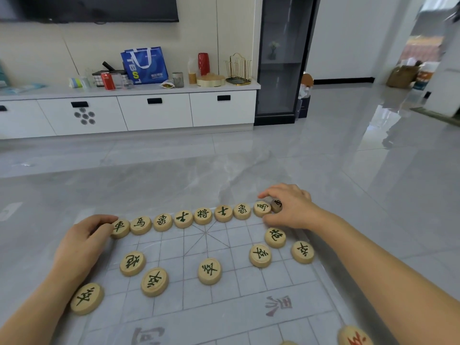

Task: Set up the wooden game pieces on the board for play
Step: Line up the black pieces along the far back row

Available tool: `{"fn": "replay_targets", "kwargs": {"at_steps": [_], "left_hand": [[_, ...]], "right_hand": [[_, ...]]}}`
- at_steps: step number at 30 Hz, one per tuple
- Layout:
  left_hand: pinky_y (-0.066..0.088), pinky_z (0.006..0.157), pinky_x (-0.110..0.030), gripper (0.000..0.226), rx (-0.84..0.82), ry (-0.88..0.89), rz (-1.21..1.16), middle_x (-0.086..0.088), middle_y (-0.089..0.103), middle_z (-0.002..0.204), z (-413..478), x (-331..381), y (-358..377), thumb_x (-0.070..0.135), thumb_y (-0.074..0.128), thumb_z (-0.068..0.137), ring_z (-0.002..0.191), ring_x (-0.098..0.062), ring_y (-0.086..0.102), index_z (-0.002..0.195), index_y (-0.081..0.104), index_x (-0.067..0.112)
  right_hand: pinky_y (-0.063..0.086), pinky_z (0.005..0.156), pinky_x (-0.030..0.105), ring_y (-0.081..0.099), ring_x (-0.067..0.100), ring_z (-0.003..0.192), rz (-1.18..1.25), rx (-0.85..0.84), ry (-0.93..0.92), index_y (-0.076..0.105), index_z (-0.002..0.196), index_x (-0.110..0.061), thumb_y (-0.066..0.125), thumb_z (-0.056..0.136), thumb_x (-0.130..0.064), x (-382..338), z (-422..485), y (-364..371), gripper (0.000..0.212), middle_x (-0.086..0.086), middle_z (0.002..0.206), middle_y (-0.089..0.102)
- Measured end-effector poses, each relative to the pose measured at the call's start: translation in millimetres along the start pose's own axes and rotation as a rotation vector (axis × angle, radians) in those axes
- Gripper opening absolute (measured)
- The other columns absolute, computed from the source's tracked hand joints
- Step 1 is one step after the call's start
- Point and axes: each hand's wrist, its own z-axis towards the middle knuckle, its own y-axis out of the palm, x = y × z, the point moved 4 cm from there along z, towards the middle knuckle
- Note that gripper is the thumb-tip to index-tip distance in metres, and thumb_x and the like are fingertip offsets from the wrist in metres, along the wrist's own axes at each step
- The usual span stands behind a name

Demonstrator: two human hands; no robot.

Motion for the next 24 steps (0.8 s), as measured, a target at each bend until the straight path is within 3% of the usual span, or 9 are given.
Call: {"fn": "replay_targets", "kwargs": {"at_steps": [3,6,10,17,24], "left_hand": [[0.040,0.081,-0.038,0.037,-0.002,0.009,-0.011,0.001,0.066,0.100,0,2,0,0.035,0.043,0.068,0.095,-0.022,0.056,0.094,0.067,0.024],[0.042,0.083,-0.040,0.037,-0.006,0.016,-0.012,0.001,0.066,0.100,0,2,0,0.035,0.043,0.067,0.096,-0.022,0.056,0.094,0.067,0.024],[0.043,0.085,-0.041,0.041,-0.003,0.017,-0.013,0.001,0.066,0.100,0,0,-1,0.040,0.043,0.064,0.096,-0.022,0.057,0.093,0.067,0.025],[0.042,0.082,-0.040,0.037,-0.002,0.018,-0.008,0.001,0.066,0.100,0,2,0,0.035,0.044,0.068,0.095,-0.022,0.056,0.095,0.067,0.024],[0.042,0.083,-0.041,0.035,-0.003,0.021,-0.019,0.001,0.066,0.101,0,2,0,0.035,0.044,0.069,0.096,-0.021,0.056,0.094,0.067,0.025]], "right_hand": [[0.017,0.099,0.034,0.030,0.015,0.127,-0.030,0.037,-0.015,0.058,0.106,-0.040,0.068,0.073,-0.045,-5,3,-1,0.035,-0.014,0.132,0.043],[0.015,0.101,0.035,0.027,0.014,0.128,-0.107,0.039,-0.037,0.056,0.110,-0.038,0.068,0.067,-0.059,-6,3,-2,0.050,-0.014,0.131,0.041],[0.016,0.100,0.035,0.027,0.015,0.128,-0.089,0.035,-0.048,0.055,0.112,-0.041,0.065,0.071,-0.044,-4,4,1,0.043,-0.012,0.135,0.038],[0.016,0.100,0.034,0.027,0.014,0.128,-0.074,0.043,-0.006,0.057,0.104,-0.038,0.065,0.072,-0.048,2,6,3,0.034,-0.013,0.133,0.040],[0.022,0.102,0.037,0.031,0.018,0.129,-0.011,0.036,0.062,0.043,0.129,-0.036,0.068,0.071,-0.050,22,-4,-4,0.065,-0.009,0.137,0.040]]}}
